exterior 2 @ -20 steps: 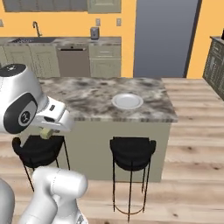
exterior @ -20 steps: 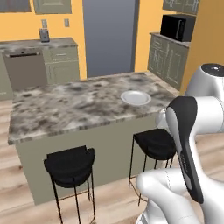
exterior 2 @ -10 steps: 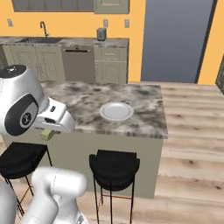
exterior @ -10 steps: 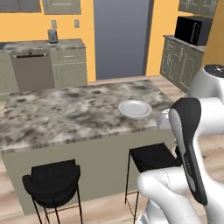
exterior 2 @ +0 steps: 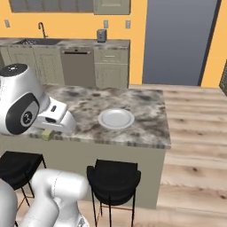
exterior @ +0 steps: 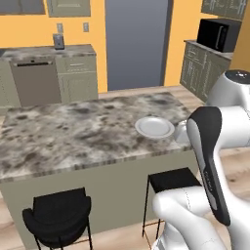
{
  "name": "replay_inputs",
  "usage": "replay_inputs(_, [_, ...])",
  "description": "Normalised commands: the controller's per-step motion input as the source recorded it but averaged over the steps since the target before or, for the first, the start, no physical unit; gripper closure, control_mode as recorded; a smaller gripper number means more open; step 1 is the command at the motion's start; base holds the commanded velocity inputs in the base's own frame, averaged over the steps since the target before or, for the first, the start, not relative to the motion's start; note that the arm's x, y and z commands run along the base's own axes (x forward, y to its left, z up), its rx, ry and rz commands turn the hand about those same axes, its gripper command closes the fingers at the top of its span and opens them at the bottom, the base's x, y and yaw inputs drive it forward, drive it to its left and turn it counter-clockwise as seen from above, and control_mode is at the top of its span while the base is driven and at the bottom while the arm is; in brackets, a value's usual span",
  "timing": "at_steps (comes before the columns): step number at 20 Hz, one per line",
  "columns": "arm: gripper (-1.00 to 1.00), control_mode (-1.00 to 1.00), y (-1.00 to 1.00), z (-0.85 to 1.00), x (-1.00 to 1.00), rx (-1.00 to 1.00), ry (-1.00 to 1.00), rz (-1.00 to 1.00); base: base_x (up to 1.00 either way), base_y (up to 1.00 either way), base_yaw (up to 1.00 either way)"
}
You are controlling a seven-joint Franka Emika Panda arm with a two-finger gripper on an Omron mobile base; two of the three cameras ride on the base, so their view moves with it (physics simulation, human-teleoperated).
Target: Retrieve the butter from the fridge and place it on a plate on the dining table. Then retrieve the butter knife by the fridge and place it near the plate.
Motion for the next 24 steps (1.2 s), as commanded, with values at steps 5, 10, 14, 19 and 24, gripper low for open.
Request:
replay_inputs(5, [1.00,1.00,0.00,0.00,0.00,0.00,0.00,0.00,0.06,0.03,-0.13])
replay_inputs(10, [1.00,-1.00,0.00,0.00,0.08,0.00,0.00,-0.04,0.21,0.02,-0.16])
replay_inputs(14, [1.00,-1.00,0.00,0.00,0.41,0.00,0.00,-0.16,0.00,0.00,0.00])
replay_inputs(19, [1.00,-1.00,-0.20,0.00,0.75,0.00,0.00,-0.12,0.00,0.00,0.00])
replay_inputs(24, [1.00,-1.00,-0.29,-0.04,1.00,0.02,0.00,-0.01,0.00,0.00,0.00])
